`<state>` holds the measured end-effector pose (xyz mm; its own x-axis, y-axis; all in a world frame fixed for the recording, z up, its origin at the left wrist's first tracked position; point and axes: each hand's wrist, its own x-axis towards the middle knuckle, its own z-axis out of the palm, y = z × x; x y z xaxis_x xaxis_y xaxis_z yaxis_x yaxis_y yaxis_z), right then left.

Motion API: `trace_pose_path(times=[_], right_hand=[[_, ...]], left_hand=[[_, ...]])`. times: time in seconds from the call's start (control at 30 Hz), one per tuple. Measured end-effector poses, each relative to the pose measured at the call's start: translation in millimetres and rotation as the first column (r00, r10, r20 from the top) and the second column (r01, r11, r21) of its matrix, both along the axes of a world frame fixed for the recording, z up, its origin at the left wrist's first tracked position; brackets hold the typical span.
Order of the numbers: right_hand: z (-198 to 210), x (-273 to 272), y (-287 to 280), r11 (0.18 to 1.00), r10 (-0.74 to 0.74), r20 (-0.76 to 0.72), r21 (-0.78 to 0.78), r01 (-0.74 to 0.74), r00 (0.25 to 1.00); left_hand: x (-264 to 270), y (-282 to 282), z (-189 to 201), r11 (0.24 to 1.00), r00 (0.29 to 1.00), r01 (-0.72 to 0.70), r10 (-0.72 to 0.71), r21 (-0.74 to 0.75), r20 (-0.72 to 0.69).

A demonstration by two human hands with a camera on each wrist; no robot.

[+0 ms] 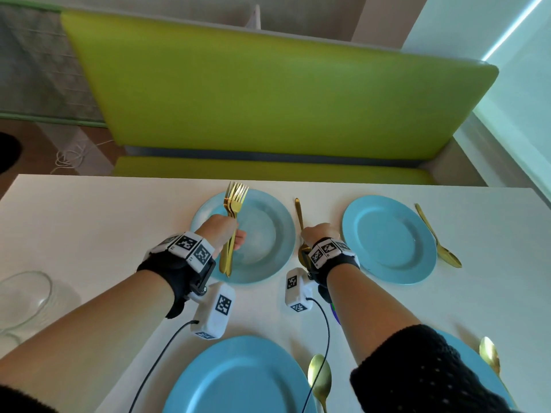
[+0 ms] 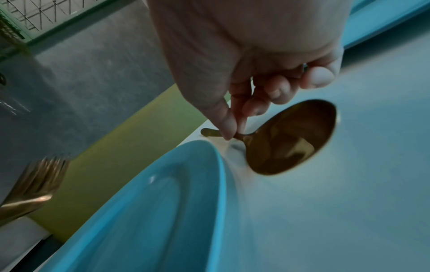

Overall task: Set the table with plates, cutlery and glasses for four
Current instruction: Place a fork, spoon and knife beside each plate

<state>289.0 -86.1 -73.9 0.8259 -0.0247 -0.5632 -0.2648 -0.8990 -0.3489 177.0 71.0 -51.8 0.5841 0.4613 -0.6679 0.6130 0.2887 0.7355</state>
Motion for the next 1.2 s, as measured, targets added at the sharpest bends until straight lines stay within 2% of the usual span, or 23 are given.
trace_pose_path(times=[0.27,0.37,0.5,0.73,0.87,1.03,1.13,1.2], right_hand=[[0.2,0.2,2.3,0.999,0.022,-0.008,0.025,-0.022,1.0],[1.5,-0.2,1.9,0.995,0.036,-0.041,0.099,-0.032,0.998],[-0.2,-1.0,2.9,0.999,0.031,-0.015,0.008,-0.031,0.999],[2.8,-3.0,-0.6,0.998,0.024,-0.04,0.052,-0.021,0.999],[16.6,-0.8,2.7,0.99,0.137,0.067,0.036,-0.14,0.988],[32.2,-9.1,14.1,0.913,0.307,0.29,0.18,-0.367,0.906],[36.7,-18.4,20.7,0.778,0.55,0.343,0.122,-0.617,0.761],[38.8,-23.5,22.2,0.683,0.673,0.339,0.058,-0.728,0.658]], left_hand=[[3.0,-3.3,-1.8,1.0,1.0,-0.018,0.018,-0.003,0.014],[3.2,-6.0,-2.2,1.0,1.0,-0.005,0.005,0.001,0.024],[4.1,-9.8,-2.5,1.0,0.999,0.018,-0.018,0.018,0.03],[3.3,-12.4,-3.7,0.998,0.999,0.04,-0.041,0.043,0.024],[4.3,-13.0,-2.3,0.997,0.999,0.047,-0.048,0.065,0.017],[6.0,-18.7,1.2,0.995,0.996,0.084,-0.086,0.06,0.034],[7.8,-24.6,4.6,0.989,0.992,0.118,-0.122,0.084,0.036],[7.8,-28.1,7.4,0.98,0.982,0.18,-0.185,0.09,0.048]])
